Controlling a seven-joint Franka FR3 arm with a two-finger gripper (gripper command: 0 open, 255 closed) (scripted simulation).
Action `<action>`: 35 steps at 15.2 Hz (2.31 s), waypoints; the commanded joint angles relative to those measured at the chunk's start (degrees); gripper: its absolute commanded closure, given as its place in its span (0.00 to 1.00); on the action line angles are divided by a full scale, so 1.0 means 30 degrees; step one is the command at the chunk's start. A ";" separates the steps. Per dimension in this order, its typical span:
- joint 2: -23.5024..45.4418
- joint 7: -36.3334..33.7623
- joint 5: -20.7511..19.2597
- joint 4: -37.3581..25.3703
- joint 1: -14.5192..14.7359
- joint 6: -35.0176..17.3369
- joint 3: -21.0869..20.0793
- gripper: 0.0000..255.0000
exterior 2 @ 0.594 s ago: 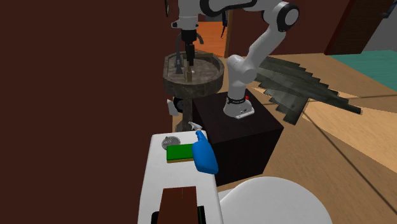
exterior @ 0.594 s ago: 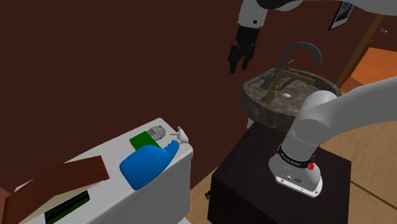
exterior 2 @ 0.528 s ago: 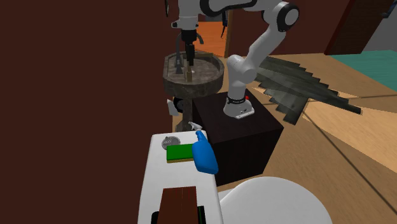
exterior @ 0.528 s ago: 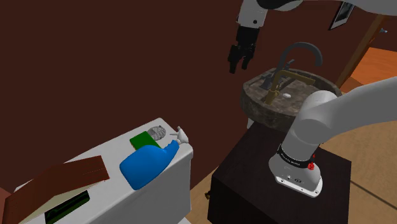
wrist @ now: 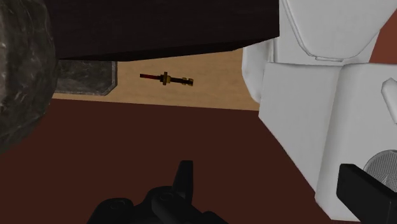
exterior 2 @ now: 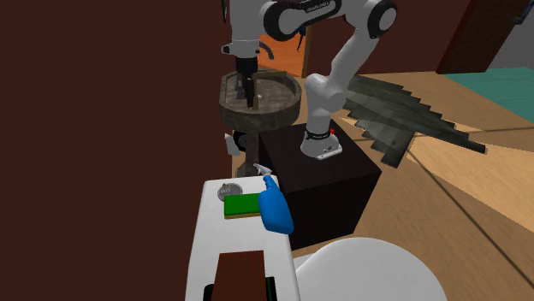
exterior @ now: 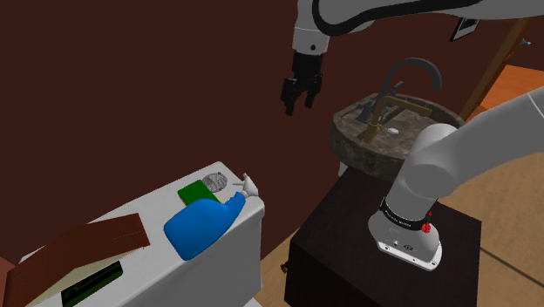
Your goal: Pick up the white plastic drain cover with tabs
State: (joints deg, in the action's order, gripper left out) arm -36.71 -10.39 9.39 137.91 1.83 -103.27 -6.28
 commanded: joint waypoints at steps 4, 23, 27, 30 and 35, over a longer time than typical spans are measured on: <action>0.2581 -0.2158 0.0268 -0.0856 0.0405 -0.1865 -0.2004 0.00; 1.6729 -1.2056 -0.5859 -1.0577 0.2306 -0.4688 -0.6734 0.00; 1.7587 -1.2492 -0.6347 -1.0703 0.2600 -0.5267 -0.6611 0.00; 1.7923 -1.2641 -0.6558 -1.0342 0.2651 -0.5925 -0.6537 0.00; 1.8092 -1.2739 -0.6666 -1.0161 0.2691 -0.6252 -0.6504 1.00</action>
State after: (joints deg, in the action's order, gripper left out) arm 17.36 -48.60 -10.54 107.11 10.02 -122.09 -25.98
